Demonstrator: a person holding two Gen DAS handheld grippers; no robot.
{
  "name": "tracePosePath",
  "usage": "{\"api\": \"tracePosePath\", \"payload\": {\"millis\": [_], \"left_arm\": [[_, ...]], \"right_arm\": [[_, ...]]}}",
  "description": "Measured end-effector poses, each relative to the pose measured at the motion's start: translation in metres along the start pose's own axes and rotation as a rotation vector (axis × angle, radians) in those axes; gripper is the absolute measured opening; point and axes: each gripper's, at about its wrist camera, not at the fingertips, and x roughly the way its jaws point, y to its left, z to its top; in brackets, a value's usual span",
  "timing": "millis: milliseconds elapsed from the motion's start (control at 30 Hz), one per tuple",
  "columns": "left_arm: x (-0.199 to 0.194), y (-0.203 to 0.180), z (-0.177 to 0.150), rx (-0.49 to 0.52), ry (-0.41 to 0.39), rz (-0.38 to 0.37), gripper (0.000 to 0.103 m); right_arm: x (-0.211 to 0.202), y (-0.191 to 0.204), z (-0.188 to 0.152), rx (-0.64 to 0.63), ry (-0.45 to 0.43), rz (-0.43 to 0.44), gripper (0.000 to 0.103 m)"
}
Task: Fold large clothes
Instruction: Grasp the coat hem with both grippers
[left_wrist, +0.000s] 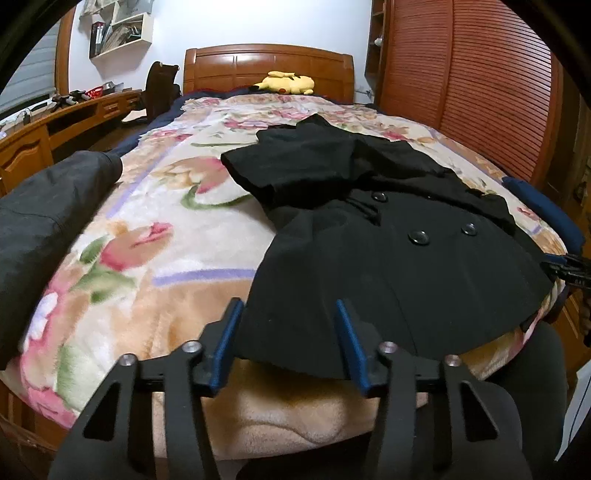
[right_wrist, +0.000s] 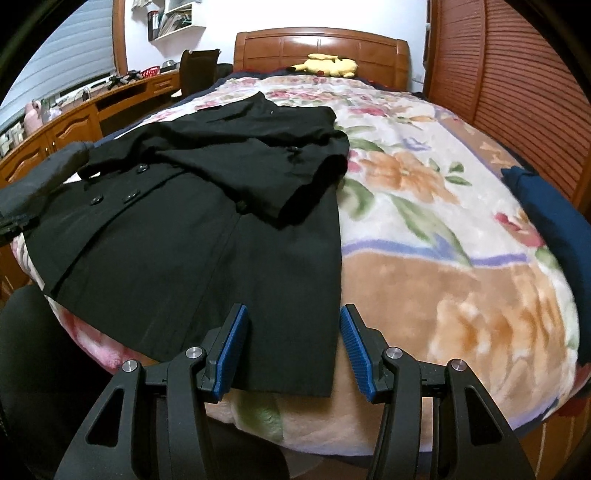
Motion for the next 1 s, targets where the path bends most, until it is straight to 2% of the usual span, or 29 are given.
{"api": "tracePosePath", "payload": {"millis": [33, 100, 200, 400, 500, 633, 700, 800, 1000], "left_arm": [[0.000, 0.000, -0.001, -0.001, 0.000, -0.004, 0.037], [-0.003, 0.002, -0.001, -0.012, 0.000, -0.018, 0.022], [-0.009, 0.004, -0.001, -0.028, -0.010, -0.049, 0.009], [-0.022, -0.004, -0.002, -0.007, -0.055, -0.040, 0.007], [-0.020, -0.002, -0.002, -0.011, -0.051, -0.045, 0.007], [-0.015, 0.005, -0.002, -0.026, -0.030, -0.054, 0.007], [-0.016, 0.005, -0.002, -0.021, -0.032, -0.056, 0.007], [-0.024, 0.000, 0.000, -0.007, -0.054, -0.042, 0.006], [-0.066, -0.009, 0.017, -0.003, -0.174, -0.049, 0.005]], "right_arm": [[0.001, 0.000, 0.000, 0.008, 0.000, 0.006, 0.054], [0.002, -0.001, 0.000, 0.019, 0.002, 0.015, 0.054], [0.002, -0.001, -0.001, 0.024, 0.004, 0.020, 0.054], [0.002, 0.003, -0.001, 0.027, 0.009, 0.039, 0.054], [0.004, 0.006, 0.000, 0.017, 0.013, 0.060, 0.053], [0.006, 0.014, 0.003, 0.003, 0.017, 0.079, 0.039], [0.006, 0.017, 0.003, -0.012, 0.016, 0.089, 0.027], [0.004, 0.021, 0.006, -0.031, 0.002, 0.097, 0.013], [-0.022, 0.015, 0.016, -0.024, -0.111, 0.082, 0.009]]}}
